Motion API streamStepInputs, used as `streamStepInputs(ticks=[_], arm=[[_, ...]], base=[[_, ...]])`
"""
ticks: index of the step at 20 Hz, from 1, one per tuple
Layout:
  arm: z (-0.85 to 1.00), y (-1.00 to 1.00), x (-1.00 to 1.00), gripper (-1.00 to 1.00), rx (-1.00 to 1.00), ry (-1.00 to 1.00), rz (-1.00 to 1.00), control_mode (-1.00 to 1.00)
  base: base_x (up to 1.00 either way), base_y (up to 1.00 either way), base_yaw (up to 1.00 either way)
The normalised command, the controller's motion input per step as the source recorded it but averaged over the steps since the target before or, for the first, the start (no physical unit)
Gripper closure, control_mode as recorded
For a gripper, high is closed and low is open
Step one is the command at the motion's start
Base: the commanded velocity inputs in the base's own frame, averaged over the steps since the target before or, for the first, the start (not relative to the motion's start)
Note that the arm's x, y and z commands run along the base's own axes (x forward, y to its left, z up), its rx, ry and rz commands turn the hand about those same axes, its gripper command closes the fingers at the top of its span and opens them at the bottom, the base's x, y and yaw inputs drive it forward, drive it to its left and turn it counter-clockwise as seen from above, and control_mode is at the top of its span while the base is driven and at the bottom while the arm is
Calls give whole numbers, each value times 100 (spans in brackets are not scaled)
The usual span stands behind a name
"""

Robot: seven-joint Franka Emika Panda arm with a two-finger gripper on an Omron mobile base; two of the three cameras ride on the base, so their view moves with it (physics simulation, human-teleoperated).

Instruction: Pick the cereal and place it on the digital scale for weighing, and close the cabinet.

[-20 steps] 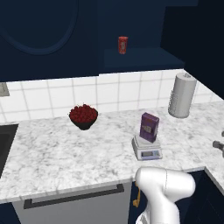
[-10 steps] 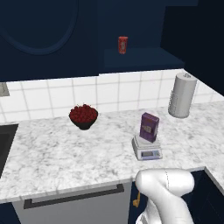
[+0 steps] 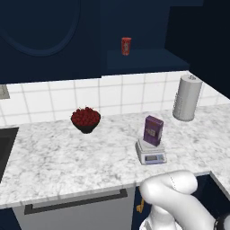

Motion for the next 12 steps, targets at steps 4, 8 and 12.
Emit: streamStepInputs(ticks=[4, 8, 12], arm=[[18, -7, 72, -100, 20, -1, 24, -100], [-24, -1, 78, -100, 3, 1, 8, -100], [-15, -1, 38, -100, 0, -1, 0, -100]], base=[[0, 0, 0], [0, 0, 0], [0, 0, 0]])
